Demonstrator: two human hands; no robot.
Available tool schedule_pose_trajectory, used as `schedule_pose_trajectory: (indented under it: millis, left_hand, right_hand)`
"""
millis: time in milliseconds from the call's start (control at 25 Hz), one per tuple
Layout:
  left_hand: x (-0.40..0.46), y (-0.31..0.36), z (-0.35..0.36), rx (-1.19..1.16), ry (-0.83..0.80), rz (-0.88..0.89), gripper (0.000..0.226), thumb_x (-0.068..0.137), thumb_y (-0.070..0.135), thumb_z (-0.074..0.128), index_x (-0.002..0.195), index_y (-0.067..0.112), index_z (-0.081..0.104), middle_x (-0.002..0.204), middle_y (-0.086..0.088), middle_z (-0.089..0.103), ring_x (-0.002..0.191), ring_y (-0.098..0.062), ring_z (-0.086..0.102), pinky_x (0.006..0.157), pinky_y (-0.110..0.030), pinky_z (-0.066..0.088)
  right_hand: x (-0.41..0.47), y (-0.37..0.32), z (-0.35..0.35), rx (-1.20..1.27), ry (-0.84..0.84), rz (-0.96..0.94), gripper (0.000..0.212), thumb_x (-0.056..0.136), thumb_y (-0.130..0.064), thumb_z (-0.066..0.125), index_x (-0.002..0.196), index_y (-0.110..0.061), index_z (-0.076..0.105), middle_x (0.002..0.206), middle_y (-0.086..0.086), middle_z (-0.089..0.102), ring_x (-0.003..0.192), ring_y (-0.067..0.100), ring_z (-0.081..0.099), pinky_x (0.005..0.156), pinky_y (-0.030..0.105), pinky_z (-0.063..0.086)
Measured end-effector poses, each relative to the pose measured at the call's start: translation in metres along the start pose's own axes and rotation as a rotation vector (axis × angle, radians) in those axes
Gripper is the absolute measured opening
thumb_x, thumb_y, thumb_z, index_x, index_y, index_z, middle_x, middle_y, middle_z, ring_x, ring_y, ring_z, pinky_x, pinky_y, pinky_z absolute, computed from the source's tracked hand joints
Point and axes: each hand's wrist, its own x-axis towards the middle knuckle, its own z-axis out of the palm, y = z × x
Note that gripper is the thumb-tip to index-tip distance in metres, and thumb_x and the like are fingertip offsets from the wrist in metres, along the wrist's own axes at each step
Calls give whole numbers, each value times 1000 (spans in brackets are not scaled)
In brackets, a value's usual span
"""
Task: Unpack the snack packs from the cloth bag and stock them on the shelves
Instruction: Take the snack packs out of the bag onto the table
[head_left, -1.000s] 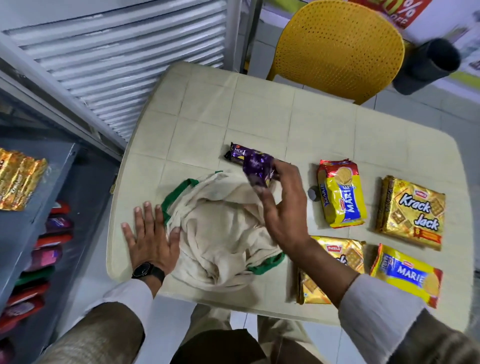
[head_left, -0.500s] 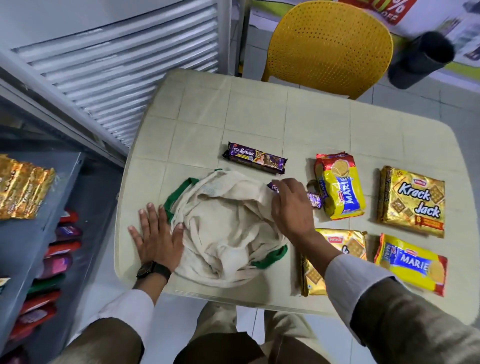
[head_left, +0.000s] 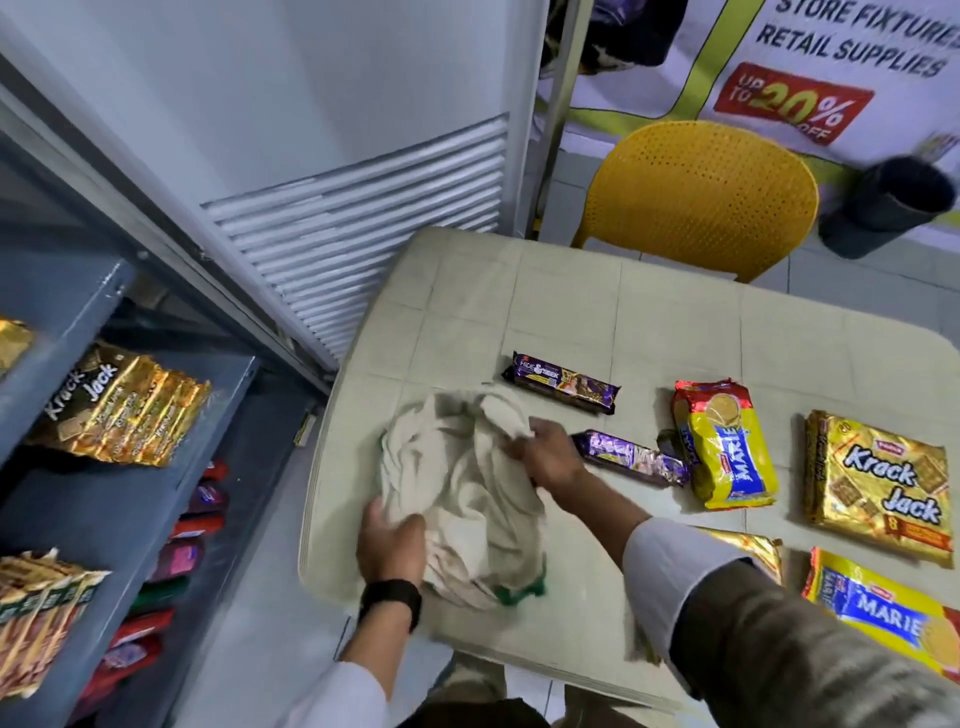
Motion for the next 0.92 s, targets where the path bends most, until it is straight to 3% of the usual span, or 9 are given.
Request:
schedule_pose_trajectory:
  millis: [80, 200, 320, 440, 520, 640, 720, 800, 920]
  left_hand:
    - [25, 49, -31, -30, 81, 103, 53, 74, 17, 62, 126, 21, 61, 122, 2, 68, 108, -25, 64, 97, -39, 52]
    - [50, 127, -58, -60, 85, 280, 45, 82, 6, 63, 124, 21, 64, 114, 3, 67, 100, -20, 61, 85, -29, 46]
    - [86, 169, -58, -17, -19, 301, 47, 82, 13, 71, 128, 20, 63, 113, 4, 66, 101, -20, 63, 87, -29, 48]
    - [110, 160, -50, 64, -144, 193, 74, 71, 41, 79, 138, 20, 57, 132, 2, 65, 116, -24, 63, 104, -40, 49]
    - [101, 141, -35, 165, -128, 127, 90, 68, 50, 77, 147, 18, 48, 148, -5, 55, 130, -28, 55, 111, -42, 43]
    - [37, 104, -1, 241, -37, 191, 64, 88, 25, 70, 147, 14, 48, 146, -14, 55, 130, -34, 54, 104, -38, 43]
    - [-7, 71, 33, 245, -167, 229, 47, 90, 16, 67, 136, 14, 58, 127, -13, 66, 114, -33, 63, 88, -33, 46]
    - [-42, 36, 76, 291, -461, 182, 37, 92, 9, 64, 129, 15, 62, 113, -10, 70, 99, -26, 66, 78, -29, 45]
    - [-90, -3, 134, 400, -822, 48, 39, 92, 8, 65, 131, 8, 61, 99, -5, 67, 77, -14, 59, 61, -24, 44]
  right_hand:
    - [13, -46, -11, 306, 45, 1, 6, 85, -10, 72, 90, -14, 74, 79, 6, 72, 67, 22, 66, 55, 30, 53]
    - [39, -110, -32, 479, 51, -47, 12, 82, -6, 75, 93, -12, 74, 88, 12, 76, 78, 31, 73, 62, 37, 63]
    - [62, -133, -50, 401, 51, -84, 42, 71, -12, 84, 111, -8, 73, 108, 17, 76, 96, 37, 73, 87, 52, 61]
    - [62, -108, -63, 224, 68, -66, 75, 73, -16, 85, 141, -12, 54, 123, 17, 69, 96, 30, 69, 82, 40, 56]
    - [41, -64, -69, 174, 95, -20, 48, 78, -16, 82, 122, -22, 62, 105, 14, 72, 82, 26, 67, 66, 34, 51]
    - [-15, 36, -64, 161, 84, 48, 20, 87, -6, 70, 102, -20, 67, 78, 5, 68, 57, 15, 58, 47, 24, 41]
    - [-64, 104, -64, 121, 134, 89, 20, 88, -2, 65, 102, -15, 72, 66, -5, 70, 51, 8, 61, 43, 21, 44]
    - [-106, 163, -75, 128, 187, 135, 19, 88, -3, 66, 97, -17, 75, 60, -8, 69, 52, 5, 62, 50, 20, 48]
    - [-145, 219, -110, 139, 371, 184, 18, 81, -22, 69, 96, -24, 78, 72, -6, 74, 70, 14, 69, 68, 30, 54]
